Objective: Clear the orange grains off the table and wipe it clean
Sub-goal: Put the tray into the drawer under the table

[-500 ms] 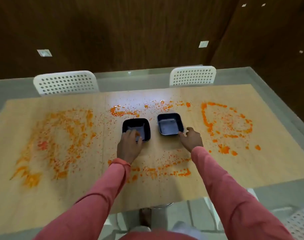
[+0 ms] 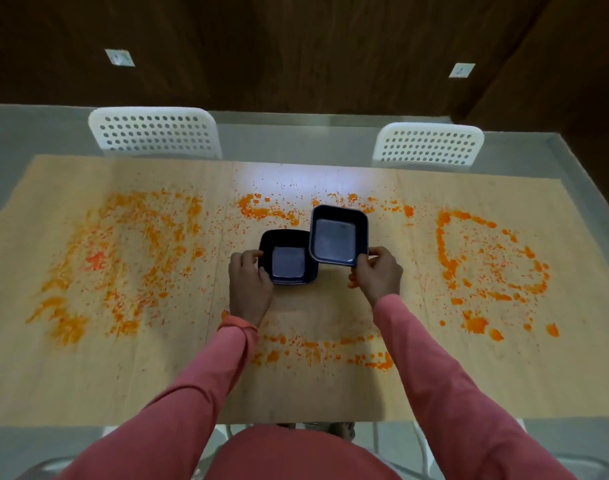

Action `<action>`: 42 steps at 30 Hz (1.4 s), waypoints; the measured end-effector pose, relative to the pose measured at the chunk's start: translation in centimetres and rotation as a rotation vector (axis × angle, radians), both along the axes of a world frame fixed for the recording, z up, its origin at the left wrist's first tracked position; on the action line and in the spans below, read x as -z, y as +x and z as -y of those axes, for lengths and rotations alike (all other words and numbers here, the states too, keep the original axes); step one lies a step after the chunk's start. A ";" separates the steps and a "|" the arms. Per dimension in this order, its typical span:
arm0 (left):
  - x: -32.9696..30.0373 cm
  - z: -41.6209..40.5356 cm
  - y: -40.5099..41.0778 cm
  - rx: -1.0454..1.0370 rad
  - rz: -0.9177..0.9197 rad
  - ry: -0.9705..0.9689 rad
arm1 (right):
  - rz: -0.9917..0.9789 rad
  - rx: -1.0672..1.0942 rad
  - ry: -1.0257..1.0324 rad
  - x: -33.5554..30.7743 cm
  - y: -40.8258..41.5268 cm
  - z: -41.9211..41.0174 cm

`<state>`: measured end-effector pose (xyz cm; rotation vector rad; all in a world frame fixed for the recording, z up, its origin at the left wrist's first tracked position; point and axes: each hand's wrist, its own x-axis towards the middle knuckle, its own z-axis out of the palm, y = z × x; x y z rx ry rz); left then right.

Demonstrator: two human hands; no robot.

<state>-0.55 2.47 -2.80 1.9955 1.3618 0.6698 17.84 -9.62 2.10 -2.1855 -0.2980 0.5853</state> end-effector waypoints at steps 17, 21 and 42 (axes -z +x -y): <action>0.4 -1.3 -1.5 -0.197 0.390 -0.576 | 0.147 -0.285 -0.205 2.7 -5.6 -4.7; 0.5 -1.6 -1.5 -0.143 0.324 -0.569 | 0.137 -0.259 -0.210 3.1 -5.8 -4.5; 0.0 17.6 4.6 0.495 0.166 -0.935 | 0.115 0.321 -0.208 3.7 -4.0 22.0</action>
